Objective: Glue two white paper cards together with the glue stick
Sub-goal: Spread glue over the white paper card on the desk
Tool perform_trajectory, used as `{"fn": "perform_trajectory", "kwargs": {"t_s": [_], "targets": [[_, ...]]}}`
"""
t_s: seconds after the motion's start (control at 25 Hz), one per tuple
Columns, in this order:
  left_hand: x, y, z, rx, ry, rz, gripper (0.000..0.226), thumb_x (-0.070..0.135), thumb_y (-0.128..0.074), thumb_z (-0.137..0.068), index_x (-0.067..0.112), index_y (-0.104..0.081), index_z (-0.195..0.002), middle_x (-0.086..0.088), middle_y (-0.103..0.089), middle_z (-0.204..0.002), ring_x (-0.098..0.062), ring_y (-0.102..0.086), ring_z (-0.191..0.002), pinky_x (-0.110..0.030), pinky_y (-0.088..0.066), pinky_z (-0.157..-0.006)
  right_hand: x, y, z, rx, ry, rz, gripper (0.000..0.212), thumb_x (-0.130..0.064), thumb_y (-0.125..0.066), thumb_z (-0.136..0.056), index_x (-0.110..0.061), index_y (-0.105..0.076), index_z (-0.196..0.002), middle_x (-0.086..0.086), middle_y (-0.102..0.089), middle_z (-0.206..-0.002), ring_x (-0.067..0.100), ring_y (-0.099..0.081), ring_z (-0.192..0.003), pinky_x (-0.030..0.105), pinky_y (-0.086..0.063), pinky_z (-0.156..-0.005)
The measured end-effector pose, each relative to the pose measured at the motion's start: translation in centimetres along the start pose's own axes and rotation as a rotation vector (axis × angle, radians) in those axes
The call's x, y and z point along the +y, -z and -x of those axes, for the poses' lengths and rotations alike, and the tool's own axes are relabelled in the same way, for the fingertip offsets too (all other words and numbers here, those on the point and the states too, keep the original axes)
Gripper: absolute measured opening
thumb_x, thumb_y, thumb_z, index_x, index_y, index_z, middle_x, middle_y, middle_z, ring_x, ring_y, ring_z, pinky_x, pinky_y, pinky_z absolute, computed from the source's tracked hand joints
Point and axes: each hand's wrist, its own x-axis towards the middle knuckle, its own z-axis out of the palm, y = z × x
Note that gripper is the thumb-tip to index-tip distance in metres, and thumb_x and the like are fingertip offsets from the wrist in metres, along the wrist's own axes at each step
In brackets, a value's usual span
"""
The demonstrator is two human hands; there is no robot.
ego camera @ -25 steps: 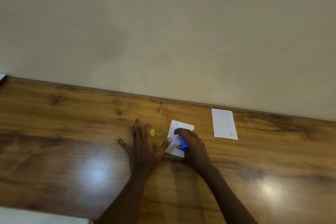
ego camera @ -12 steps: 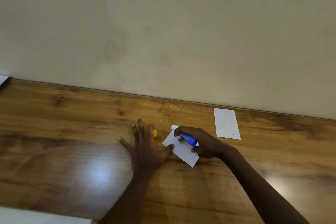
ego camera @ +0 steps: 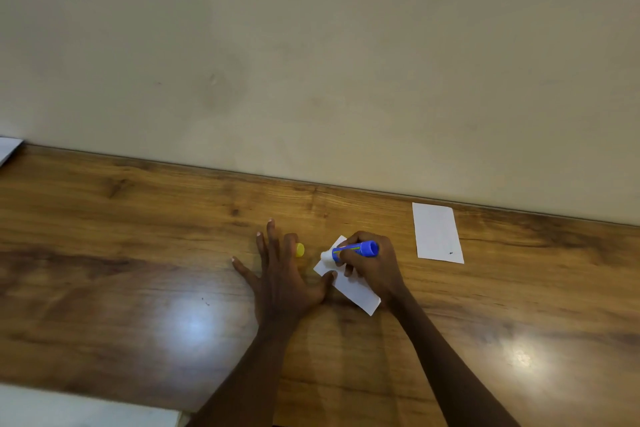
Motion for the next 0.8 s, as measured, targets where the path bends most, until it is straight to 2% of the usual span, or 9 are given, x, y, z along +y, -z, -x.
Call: {"fn": "perform_trajectory", "kwargs": {"t_s": [0.12, 0.24, 0.4, 0.48, 0.64, 0.8], "targets": [[-0.1, 0.1, 0.0, -0.002, -0.007, 0.01, 0.082, 0.066, -0.063, -0.061, 0.023, -0.034, -0.124, -0.006, 0.002, -0.157, -0.032, 0.004, -0.144, -0.069, 0.009, -0.104, -0.1, -0.3, 0.0, -0.034, 0.048, 0.112, 0.008, 0.002, -0.066, -0.07, 0.004, -0.059, -0.066, 0.004, -0.054, -0.055, 0.002, -0.049, -0.041, 0.009, -0.038, -0.043], [-0.1, 0.1, 0.1, -0.016, -0.014, -0.003, 0.085, 0.064, -0.064, -0.062, 0.022, -0.032, -0.128, -0.007, 0.003, -0.157, -0.032, 0.007, -0.144, -0.069, 0.009, -0.104, -0.2, -0.5, 0.0, -0.066, 0.127, 0.189, 0.026, 0.001, -0.066, -0.072, -0.018, -0.056, -0.056, -0.008, -0.051, -0.052, -0.001, -0.05, -0.044, 0.008, -0.037, -0.045], [0.0, 0.2, 0.1, -0.015, -0.017, -0.004, 0.084, 0.064, -0.064, -0.062, 0.022, -0.032, -0.127, -0.007, 0.002, -0.157, -0.031, 0.006, -0.144, -0.069, 0.007, -0.104, -0.1, -0.3, -0.3, -0.116, 0.196, 0.243, 0.002, 0.0, -0.067, -0.072, 0.001, -0.066, -0.071, -0.014, -0.052, -0.053, -0.003, -0.052, -0.047, 0.008, -0.038, -0.048], [0.0, 0.1, 0.0, -0.02, -0.015, -0.015, 0.084, 0.064, -0.064, -0.061, 0.023, -0.032, -0.127, -0.007, 0.002, -0.157, -0.031, 0.006, -0.144, -0.069, 0.007, -0.104, 0.0, -0.1, -0.4, -0.135, 0.207, 0.267, 0.004, -0.001, -0.068, -0.072, 0.003, -0.067, -0.072, -0.011, -0.053, -0.052, -0.003, -0.052, -0.047, 0.007, -0.038, -0.048], [0.0, 0.0, 0.0, 0.0, -0.003, 0.004, 0.081, 0.068, -0.061, -0.061, 0.024, -0.033, -0.123, -0.007, 0.001, -0.158, -0.031, 0.004, -0.144, -0.069, 0.008, -0.104, 0.4, 0.7, -0.6, -0.064, 0.153, 0.321, 0.013, -0.01, -0.069, -0.074, 0.002, -0.066, -0.072, 0.011, -0.06, -0.059, 0.005, -0.048, -0.045, 0.007, -0.037, -0.046], [0.0, -0.2, -0.1, 0.018, 0.009, 0.01, 0.078, 0.068, -0.062, -0.06, 0.026, -0.034, -0.12, -0.006, -0.001, -0.158, -0.031, 0.002, -0.144, -0.069, 0.009, -0.104, 0.8, 2.0, -1.5, 0.073, 0.071, 0.353, 0.014, -0.018, -0.068, -0.076, -0.005, -0.066, -0.08, 0.001, -0.06, -0.071, 0.004, -0.05, -0.054, 0.003, -0.039, -0.047]]}}
